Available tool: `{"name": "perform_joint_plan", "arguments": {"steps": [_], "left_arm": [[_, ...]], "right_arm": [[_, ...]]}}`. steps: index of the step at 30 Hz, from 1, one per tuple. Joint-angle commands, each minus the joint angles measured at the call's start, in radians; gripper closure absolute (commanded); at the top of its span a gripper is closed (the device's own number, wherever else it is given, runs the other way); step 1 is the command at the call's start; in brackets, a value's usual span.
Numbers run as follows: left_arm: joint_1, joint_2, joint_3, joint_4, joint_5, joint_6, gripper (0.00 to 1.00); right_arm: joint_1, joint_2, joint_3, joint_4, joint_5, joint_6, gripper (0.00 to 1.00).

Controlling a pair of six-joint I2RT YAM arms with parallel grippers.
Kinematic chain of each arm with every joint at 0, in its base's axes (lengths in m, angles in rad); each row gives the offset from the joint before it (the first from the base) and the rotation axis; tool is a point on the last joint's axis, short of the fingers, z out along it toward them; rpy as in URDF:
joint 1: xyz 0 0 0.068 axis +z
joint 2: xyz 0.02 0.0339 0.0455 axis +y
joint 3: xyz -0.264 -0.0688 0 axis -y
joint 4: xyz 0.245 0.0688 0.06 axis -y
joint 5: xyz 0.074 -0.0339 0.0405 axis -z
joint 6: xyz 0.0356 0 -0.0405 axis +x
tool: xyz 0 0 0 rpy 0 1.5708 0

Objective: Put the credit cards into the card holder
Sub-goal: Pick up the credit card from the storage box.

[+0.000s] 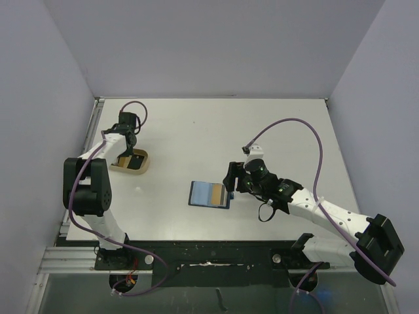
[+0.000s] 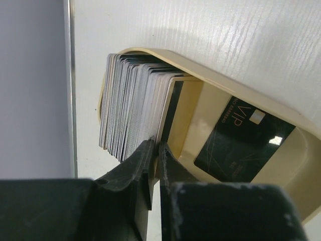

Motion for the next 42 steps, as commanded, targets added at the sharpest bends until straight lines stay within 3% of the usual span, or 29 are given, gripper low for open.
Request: {"name": "perform_joint_plan", "arguments": {"steps": [1, 16, 42], "left_arm": [[-0.001, -0.033, 0.053, -0.002, -0.034, 0.007, 0.99], [-0.035, -0.113, 0.060, -0.050, 0.002, -0.018, 1.00], [-0.011, -0.030, 0.033, -0.006, -0.077, 0.011, 0.92]], "right_arm": [[0.004, -0.028, 0.008, 0.037, 0.016, 0.002, 0.33], [0.007, -0.033, 0.016, 0.012, 0.014, 0.024, 0.33], [0.017, -0.069, 0.012, -0.004, 0.021, 0.036, 0.33]]}}
